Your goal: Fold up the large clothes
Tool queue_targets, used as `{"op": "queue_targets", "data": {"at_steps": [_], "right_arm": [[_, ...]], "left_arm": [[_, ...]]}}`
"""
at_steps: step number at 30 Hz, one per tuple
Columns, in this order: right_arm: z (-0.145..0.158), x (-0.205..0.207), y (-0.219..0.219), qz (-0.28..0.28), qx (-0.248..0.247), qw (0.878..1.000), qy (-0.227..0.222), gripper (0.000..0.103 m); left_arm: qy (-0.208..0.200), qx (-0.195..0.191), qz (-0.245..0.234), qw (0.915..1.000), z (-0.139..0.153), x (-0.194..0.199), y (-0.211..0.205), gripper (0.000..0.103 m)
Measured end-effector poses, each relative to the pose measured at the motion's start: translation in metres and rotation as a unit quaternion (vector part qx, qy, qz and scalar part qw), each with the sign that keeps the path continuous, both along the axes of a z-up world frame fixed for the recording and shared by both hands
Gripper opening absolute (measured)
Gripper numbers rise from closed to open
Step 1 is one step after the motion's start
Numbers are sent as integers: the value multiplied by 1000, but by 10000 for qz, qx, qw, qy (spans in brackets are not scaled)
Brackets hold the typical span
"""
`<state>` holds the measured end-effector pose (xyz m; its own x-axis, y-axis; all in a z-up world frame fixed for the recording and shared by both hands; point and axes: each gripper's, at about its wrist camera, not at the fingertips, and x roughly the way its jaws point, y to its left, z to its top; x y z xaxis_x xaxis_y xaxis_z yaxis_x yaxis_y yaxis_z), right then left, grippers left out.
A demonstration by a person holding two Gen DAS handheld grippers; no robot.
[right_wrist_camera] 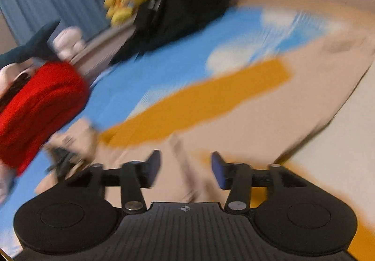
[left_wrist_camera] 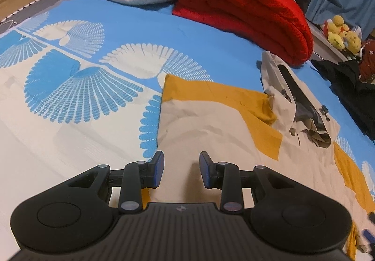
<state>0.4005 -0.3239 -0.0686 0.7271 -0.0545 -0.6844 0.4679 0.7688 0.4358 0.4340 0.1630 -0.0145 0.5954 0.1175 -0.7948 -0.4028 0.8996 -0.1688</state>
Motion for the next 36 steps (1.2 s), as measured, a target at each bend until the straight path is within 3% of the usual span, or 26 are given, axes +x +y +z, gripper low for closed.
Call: {"op": "queue_targets", "data": {"at_steps": [4,10,12,14,18,21,23,24,28,32,36], "right_arm": [[-31,12,4,341,965,9937,455,55],[-57,21,-1,50,1457,9861,800,53],[-60,23,-6,-5,1505,9858,750,27],[-60,25,-11,11,1513,9865,632,14],[-33,23,-15,-73,1135,9935,68,9],[-1,14,-20,-299,480,9970,-525,9],[3,14,-28,-509,324,9973,-413,13],[-1,16,-32,-590,313,9976,-206,20],[-21,14,-46,-1109,433,9920,421,23],[-20,18,-45,-882,487,9947,223,30],[-30,29,-45,-548,985,9932,300,40]], "left_arm": [[72,-9,-10,10000,-4,2,-2,37],[117,-60,-76,9999,-6,6,-2,37],[132,-59,-92,9999,-7,7,-1,37],[147,-46,-116,9998,-7,7,-1,37],[178,26,-210,9996,-7,7,-5,37],[205,68,-301,9993,-9,7,-9,37],[234,78,-381,9990,-10,7,-13,37],[252,66,-426,9988,-11,7,-15,37],[359,-195,-547,9977,-19,8,-21,37],[662,-601,-587,9943,-35,10,-21,37],[1158,-264,-500,9917,-53,8,-22,36]]}}
